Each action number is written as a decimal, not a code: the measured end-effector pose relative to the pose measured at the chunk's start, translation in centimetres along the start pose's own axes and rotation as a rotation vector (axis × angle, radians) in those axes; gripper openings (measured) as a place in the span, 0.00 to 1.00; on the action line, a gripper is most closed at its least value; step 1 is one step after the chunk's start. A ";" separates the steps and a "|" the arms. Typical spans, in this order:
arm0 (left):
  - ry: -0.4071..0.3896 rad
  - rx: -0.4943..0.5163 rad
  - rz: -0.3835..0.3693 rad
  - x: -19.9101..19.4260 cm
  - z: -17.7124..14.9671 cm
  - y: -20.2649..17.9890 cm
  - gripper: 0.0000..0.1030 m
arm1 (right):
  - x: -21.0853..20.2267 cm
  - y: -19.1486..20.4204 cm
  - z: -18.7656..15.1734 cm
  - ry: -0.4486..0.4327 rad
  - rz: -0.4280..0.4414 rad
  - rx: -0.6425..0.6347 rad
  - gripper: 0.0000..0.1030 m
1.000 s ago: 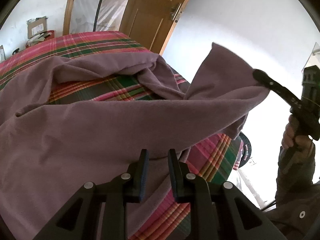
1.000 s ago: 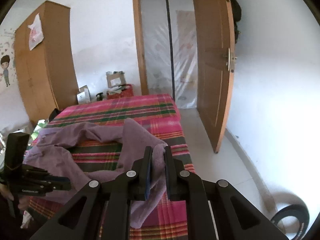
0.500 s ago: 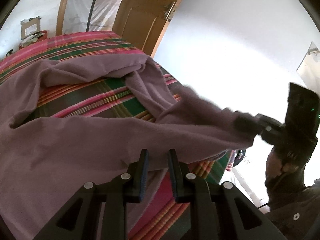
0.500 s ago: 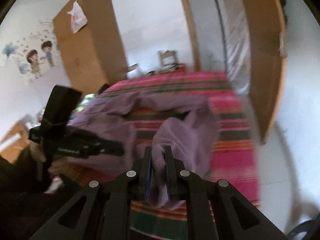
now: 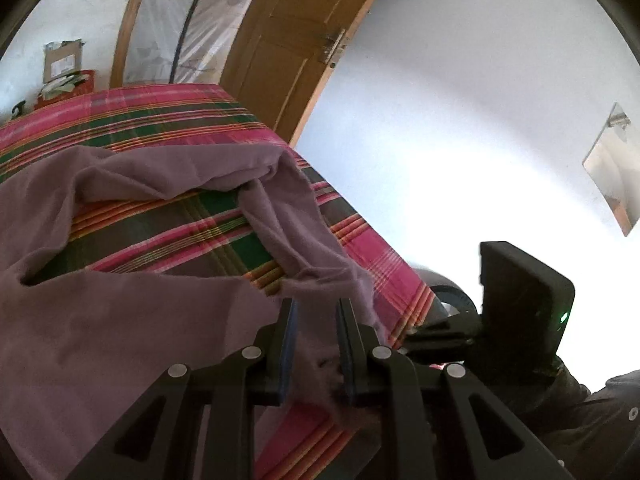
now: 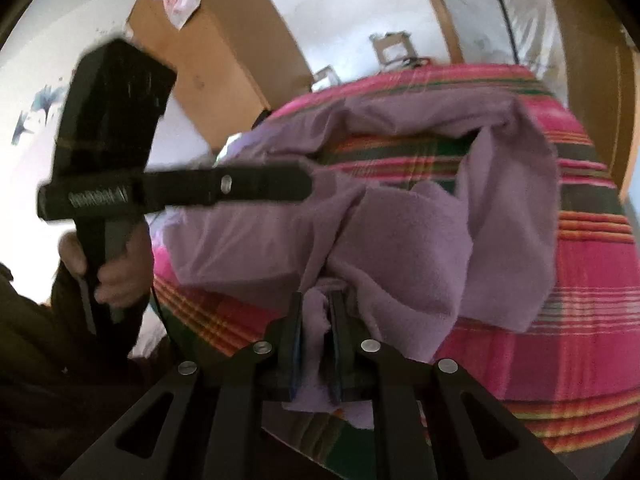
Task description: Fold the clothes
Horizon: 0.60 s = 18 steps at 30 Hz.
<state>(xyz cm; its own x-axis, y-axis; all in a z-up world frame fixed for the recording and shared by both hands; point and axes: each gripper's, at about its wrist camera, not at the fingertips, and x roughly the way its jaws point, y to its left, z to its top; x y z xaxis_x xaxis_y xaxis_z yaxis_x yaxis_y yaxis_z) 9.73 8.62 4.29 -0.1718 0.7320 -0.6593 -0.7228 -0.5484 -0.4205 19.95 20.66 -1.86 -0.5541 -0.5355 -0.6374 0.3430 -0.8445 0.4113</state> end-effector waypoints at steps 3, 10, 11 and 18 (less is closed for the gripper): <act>0.027 0.016 -0.001 1.2 0.0 -0.6 0.19 | 0.8 0.1 0.0 0.016 0.007 -0.002 0.14; 0.090 0.004 0.018 3.8 -0.6 -0.1 0.19 | -1.6 -0.4 0.4 -0.036 -0.028 -0.007 0.27; 0.088 0.001 0.014 3.8 -0.6 0.0 0.19 | -2.1 -0.6 0.5 -0.046 -0.037 -0.004 0.27; 0.108 -0.020 0.018 4.7 -1.1 0.6 0.19 | -6.3 -3.1 1.5 -0.177 -0.122 0.027 0.35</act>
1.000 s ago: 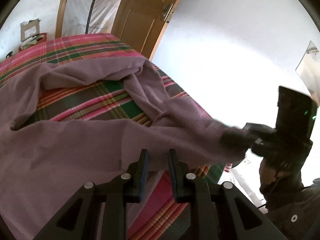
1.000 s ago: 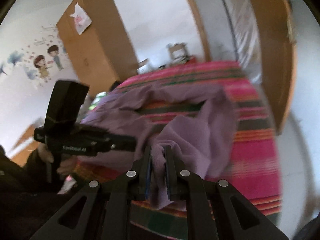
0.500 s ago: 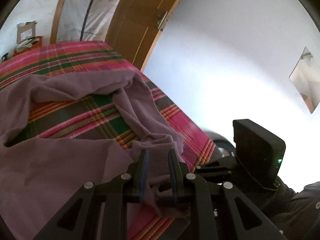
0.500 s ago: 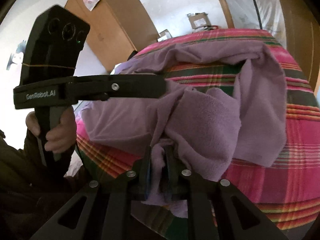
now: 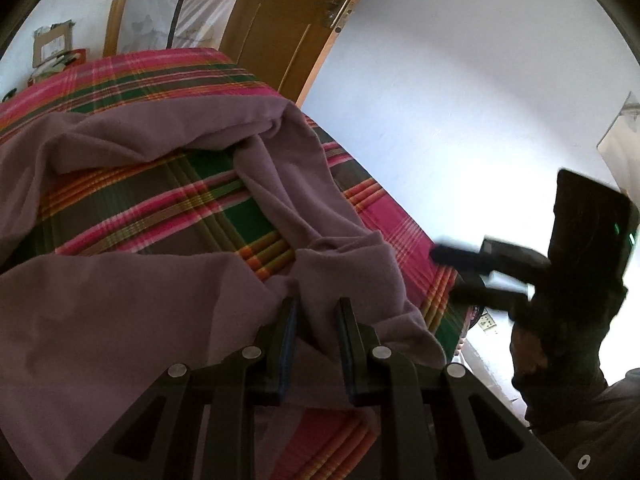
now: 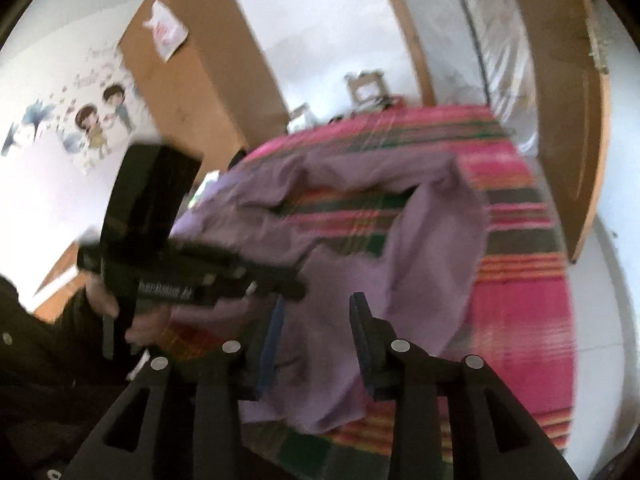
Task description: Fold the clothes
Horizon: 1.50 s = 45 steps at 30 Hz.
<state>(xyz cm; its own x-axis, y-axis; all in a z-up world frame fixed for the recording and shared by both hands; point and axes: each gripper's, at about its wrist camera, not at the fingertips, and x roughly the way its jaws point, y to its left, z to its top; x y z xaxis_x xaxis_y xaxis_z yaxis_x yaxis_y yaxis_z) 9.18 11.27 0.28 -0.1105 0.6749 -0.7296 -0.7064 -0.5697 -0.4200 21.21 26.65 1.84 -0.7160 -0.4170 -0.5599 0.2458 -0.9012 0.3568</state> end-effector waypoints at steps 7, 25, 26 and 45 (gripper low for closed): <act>0.004 -0.012 -0.006 0.4 -0.1 0.0 0.19 | 2.8 -7.5 1.3 0.024 -0.190 0.237 0.49; 0.005 -0.039 -0.013 0.6 0.8 0.6 0.19 | 9.1 -7.0 3.3 0.158 -0.178 0.106 0.26; 0.007 -0.041 -0.013 0.6 0.9 0.6 0.19 | 9.2 -6.8 3.3 0.164 -0.182 0.086 0.18; -0.007 -0.068 -0.007 -0.1 1.7 1.3 0.19 | 9.0 -12.3 8.8 0.060 -0.411 -0.015 0.09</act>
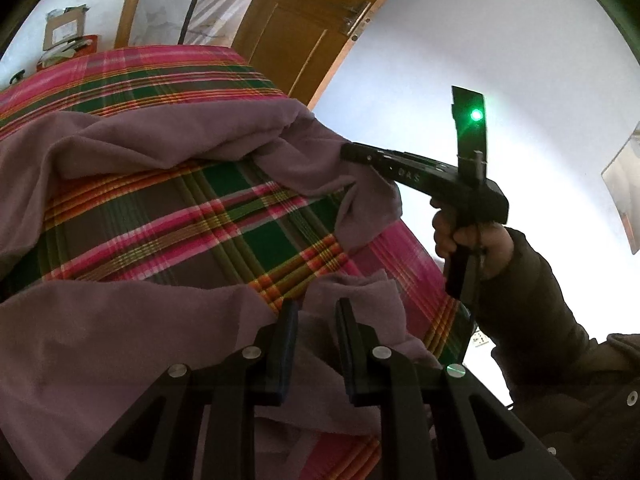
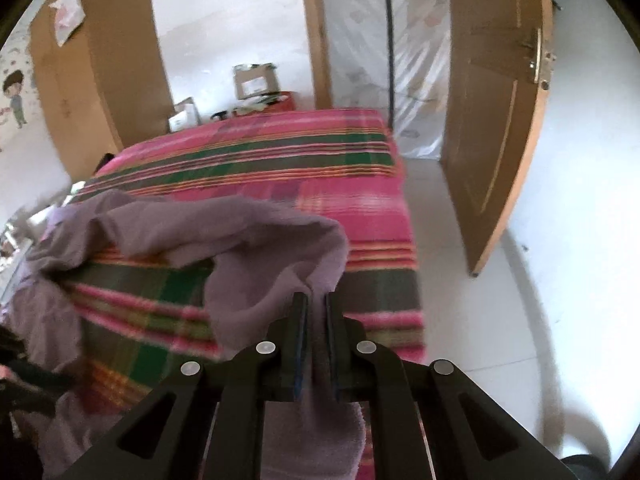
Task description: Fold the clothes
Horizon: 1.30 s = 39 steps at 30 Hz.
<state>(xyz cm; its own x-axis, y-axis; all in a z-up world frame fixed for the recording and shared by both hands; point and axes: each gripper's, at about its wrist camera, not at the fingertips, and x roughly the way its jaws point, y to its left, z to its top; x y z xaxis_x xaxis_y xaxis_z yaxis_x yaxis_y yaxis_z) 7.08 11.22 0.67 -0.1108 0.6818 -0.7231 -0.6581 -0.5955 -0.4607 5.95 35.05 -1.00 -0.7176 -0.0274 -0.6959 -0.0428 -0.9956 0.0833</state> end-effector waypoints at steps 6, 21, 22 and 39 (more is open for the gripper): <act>0.003 -0.025 0.008 0.2 0.4 0.7 0.20 | 2.1 -1.4 1.4 -0.006 -0.042 0.016 0.09; -0.079 -0.042 0.050 -4.9 -1.1 2.0 0.21 | -4.2 -0.6 -0.4 -0.058 0.022 0.096 0.35; -0.083 -0.041 0.063 -5.6 -1.7 2.2 0.21 | -4.9 -0.2 -0.8 -0.057 0.031 0.095 0.35; -0.158 -0.225 0.253 -15.4 -13.2 10.1 0.23 | -14.9 9.0 -9.2 -0.089 0.268 0.059 0.64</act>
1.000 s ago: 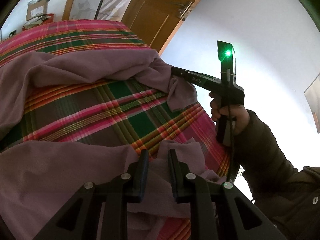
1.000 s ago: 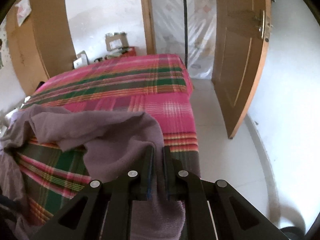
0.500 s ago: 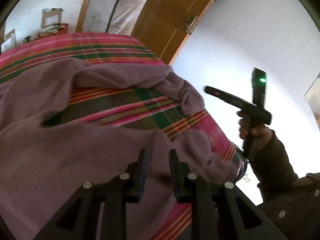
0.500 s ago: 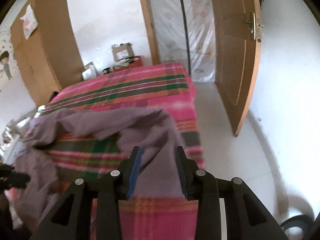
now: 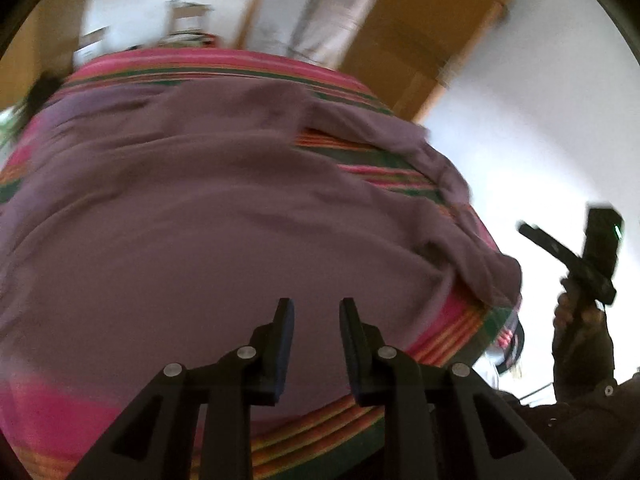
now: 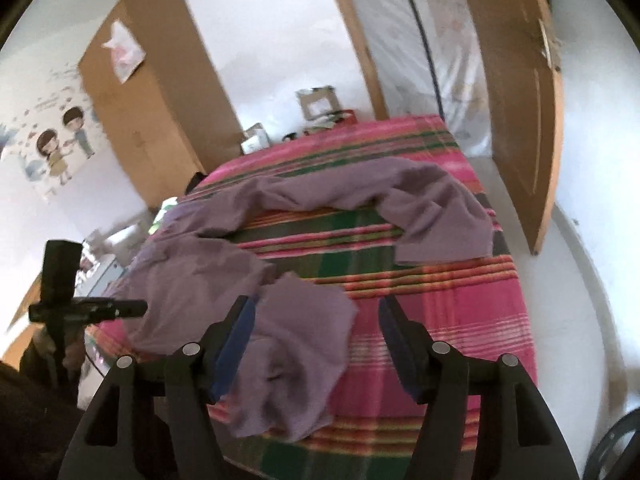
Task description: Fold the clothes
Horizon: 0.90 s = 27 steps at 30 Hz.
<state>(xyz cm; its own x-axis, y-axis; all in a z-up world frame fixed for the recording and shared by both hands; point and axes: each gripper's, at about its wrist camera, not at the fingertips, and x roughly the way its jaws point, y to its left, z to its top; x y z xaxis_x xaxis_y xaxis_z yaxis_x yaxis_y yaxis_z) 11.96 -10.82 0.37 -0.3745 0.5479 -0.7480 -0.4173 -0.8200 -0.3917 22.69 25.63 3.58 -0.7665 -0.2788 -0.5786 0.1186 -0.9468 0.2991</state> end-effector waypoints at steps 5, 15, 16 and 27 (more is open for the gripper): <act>-0.079 -0.164 0.087 -3.5 -1.7 5.6 0.23 | 0.7 4.4 -0.1 0.020 0.054 -0.115 0.64; -0.183 -0.422 0.221 -7.0 -3.7 13.7 0.23 | 7.6 9.5 -2.0 0.160 0.047 -0.234 0.64; -0.174 -0.452 0.216 -6.9 -4.1 14.4 0.23 | 7.7 9.2 -2.1 0.169 0.042 -0.228 0.64; -0.186 -0.606 0.086 -7.1 -5.1 17.6 0.24 | 6.6 5.4 -2.5 0.196 -0.180 -0.227 0.64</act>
<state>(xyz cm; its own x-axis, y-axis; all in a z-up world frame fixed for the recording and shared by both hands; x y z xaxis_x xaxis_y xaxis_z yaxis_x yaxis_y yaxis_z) 11.50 -30.03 -3.93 -0.5460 0.4507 -0.7063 0.1424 -0.7808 -0.6083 19.82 18.24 -0.50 -0.6548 -0.1087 -0.7480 0.1463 -0.9891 0.0156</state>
